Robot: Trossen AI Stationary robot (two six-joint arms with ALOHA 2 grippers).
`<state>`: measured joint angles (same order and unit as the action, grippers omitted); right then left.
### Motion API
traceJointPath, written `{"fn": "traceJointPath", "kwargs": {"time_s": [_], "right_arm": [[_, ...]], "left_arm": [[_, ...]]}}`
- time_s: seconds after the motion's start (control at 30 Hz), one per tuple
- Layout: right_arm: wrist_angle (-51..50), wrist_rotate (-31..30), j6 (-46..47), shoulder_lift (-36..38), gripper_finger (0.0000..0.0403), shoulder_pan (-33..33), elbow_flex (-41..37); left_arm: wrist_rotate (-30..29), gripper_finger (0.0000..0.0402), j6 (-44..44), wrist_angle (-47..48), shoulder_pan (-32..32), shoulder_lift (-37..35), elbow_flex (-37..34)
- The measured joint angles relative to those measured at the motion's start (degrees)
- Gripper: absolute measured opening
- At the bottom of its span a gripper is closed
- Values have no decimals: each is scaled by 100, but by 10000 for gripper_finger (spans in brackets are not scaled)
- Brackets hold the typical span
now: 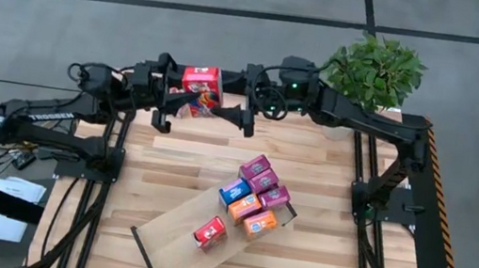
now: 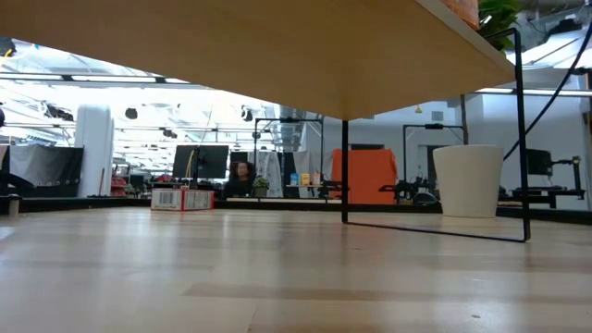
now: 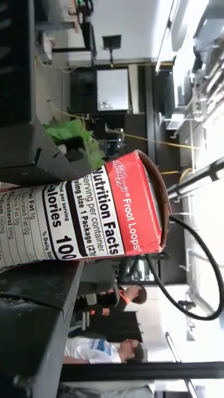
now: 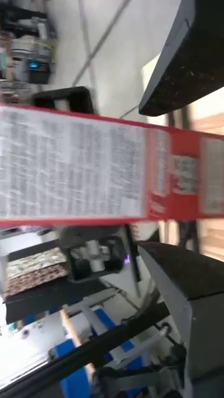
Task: Stack cereal on shelf
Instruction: Put the bottom red cereal box onto the shelf
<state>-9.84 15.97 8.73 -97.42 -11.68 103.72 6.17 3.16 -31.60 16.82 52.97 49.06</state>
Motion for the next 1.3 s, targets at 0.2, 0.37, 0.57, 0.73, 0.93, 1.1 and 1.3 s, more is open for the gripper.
{"fn": "traceJointPath", "kwargs": {"time_s": [0.2,0.37,0.57,0.73,0.93,1.1,1.3], "right_arm": [[187,-56,-13,-28,329,41,4],[174,-86,-14,-19,250,40,11],[143,-99,-15,-20,173,38,10],[72,-89,-24,-36,169,33,-2],[50,-83,-24,-14,197,30,13],[-434,-41,-227,-13,195,31,13],[-1156,48,-554,-6,183,103,11]], "left_arm": [[-46,146,-56,-8,-110,41,2],[-67,146,-46,3,-118,46,2],[-230,153,97,145,-116,55,6],[-182,189,213,999,-131,-184,15],[-165,247,289,2203,-164,-718,66],[-580,270,306,4788,-161,-1071,940],[-733,272,251,6221,-161,-670,2423]]}}
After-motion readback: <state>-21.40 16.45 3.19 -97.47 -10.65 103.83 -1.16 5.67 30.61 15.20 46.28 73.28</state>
